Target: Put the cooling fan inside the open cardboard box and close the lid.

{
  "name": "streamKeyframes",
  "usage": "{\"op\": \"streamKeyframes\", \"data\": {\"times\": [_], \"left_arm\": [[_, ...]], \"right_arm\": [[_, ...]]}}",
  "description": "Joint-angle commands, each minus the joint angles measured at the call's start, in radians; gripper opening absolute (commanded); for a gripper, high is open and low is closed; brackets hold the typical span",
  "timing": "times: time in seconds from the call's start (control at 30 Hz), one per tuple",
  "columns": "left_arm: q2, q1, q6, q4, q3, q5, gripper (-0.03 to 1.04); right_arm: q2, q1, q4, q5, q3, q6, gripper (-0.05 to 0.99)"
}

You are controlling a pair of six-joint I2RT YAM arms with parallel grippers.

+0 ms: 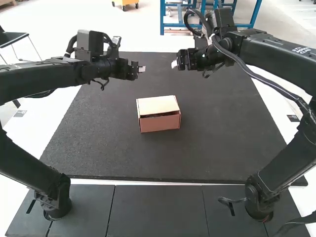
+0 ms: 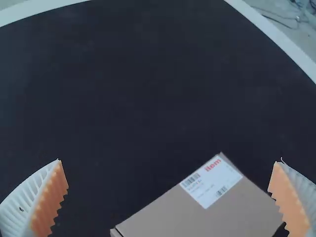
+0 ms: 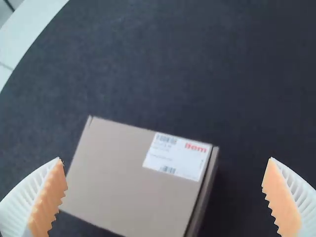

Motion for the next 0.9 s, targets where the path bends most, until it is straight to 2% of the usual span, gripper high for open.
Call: {"op": "streamKeyframes", "data": {"times": [0.0, 0.13, 0.23, 0.33, 0.43, 0.47, 0.6, 0.73, 0.87], "left_arm": [[-0.037, 0.034, -0.011, 0.058, -0.080, -0.037, 0.96], [-0.095, 0.065, -0.013, 0.121, -0.155, -0.040, 0.96], [-0.157, 0.088, -0.064, 0.140, -0.207, -0.040, 0.96], [-0.227, 0.112, -0.067, 0.150, -0.265, -0.038, 0.96], [-0.312, 0.131, -0.060, 0.218, -0.348, -0.031, 0.96], [-0.339, 0.135, -0.060, 0.236, -0.380, -0.029, 0.96], [-0.439, 0.155, -0.062, 0.295, -0.497, -0.029, 0.96], [-0.519, 0.180, -0.062, 0.301, -0.581, -0.045, 0.96], [-0.592, 0.228, -0.051, 0.302, -0.650, -0.048, 0.96]], "right_arm": [[-0.084, -0.041, 0.135, 0.033, -0.078, 0.071, 0.90], [-0.117, -0.058, 0.161, 0.036, -0.145, 0.074, 0.90], [-0.142, -0.061, 0.161, 0.048, -0.202, 0.073, 0.90], [-0.187, -0.081, 0.190, 0.066, -0.282, 0.073, 0.90], [-0.246, -0.106, 0.263, 0.099, -0.372, 0.077, 0.91], [-0.271, -0.113, 0.293, 0.139, -0.406, 0.097, 0.91], [-0.352, -0.141, 0.363, 0.198, -0.519, 0.153, 0.90], [-0.423, -0.172, 0.402, 0.212, -0.608, 0.176, 0.90], [-0.519, -0.207, 0.469, 0.224, -0.728, 0.182, 0.91]]}}
